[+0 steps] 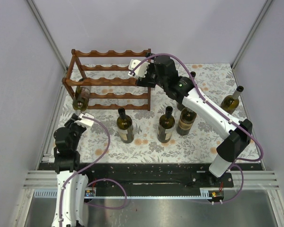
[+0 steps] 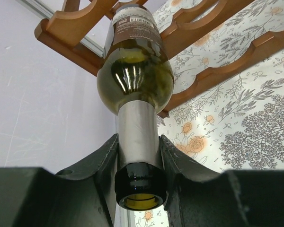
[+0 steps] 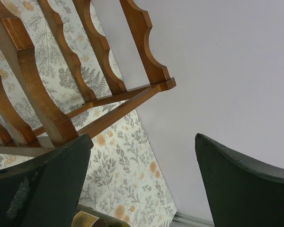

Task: Put the wine bottle on the wine rack
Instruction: Place the wine bottle in the wine rack.

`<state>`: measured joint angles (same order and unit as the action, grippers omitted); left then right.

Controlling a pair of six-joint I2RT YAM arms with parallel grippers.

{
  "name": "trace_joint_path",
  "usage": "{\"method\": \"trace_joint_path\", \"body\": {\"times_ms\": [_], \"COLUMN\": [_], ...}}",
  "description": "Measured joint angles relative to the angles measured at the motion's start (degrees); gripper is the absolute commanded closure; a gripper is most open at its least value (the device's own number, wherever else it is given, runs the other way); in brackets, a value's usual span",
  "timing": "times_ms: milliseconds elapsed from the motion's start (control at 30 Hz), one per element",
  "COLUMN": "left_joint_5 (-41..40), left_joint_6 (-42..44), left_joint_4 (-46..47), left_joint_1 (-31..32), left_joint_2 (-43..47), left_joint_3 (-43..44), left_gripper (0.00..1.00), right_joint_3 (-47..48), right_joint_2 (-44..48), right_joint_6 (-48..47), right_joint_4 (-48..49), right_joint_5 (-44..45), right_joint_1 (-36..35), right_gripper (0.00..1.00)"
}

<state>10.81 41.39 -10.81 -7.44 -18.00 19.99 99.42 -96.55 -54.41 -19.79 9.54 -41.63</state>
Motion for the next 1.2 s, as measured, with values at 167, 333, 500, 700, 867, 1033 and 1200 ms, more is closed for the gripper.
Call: {"method": "trace_joint_path", "body": {"times_ms": [167,333,500,700,867,1033,1200], "left_joint_5": [-0.2,-0.3,-0.4,-0.8,-0.7,-0.7,-0.7], "left_joint_6": [1.7,2.8,4.4,6.3,7.1,8.5,10.1], "left_joint_4": [1.9,4.7,8.7,12.5,16.5,19.9,24.6], "left_joint_1": [0.0,0.0,-0.2,-0.4,-0.5,-0.5,-0.5], "left_joint_2": [-2.8,-5.7,-11.0,-20.7,-24.1,-26.5,-31.1], "left_joint_3": [0.0,-0.2,-0.4,2.1,1.8,1.1,1.0], "left_gripper": [1.0,1.0,1.0,1.0,1.0,1.0,1.0], "right_joint_3": [0.0,-0.1,-0.1,-0.3,-1.0,-1.1,-1.1], "right_joint_2": [0.0,0.0,-0.1,-0.5,-0.5,-0.7,-1.2], "right_joint_6": [0.0,-0.3,-0.7,-1.1,-1.5,-1.9,-2.1], "right_joint_4": [0.0,0.0,0.1,0.2,0.2,0.3,0.5], "right_joint_5": [0.0,0.0,0.0,0.1,0.1,0.3,0.4], "right_joint_1": [0.0,0.0,0.0,0.0,0.0,0.0,0.0], "right_gripper": [0.01,0.01,0.01,0.0,0.01,0.01,0.01]}}
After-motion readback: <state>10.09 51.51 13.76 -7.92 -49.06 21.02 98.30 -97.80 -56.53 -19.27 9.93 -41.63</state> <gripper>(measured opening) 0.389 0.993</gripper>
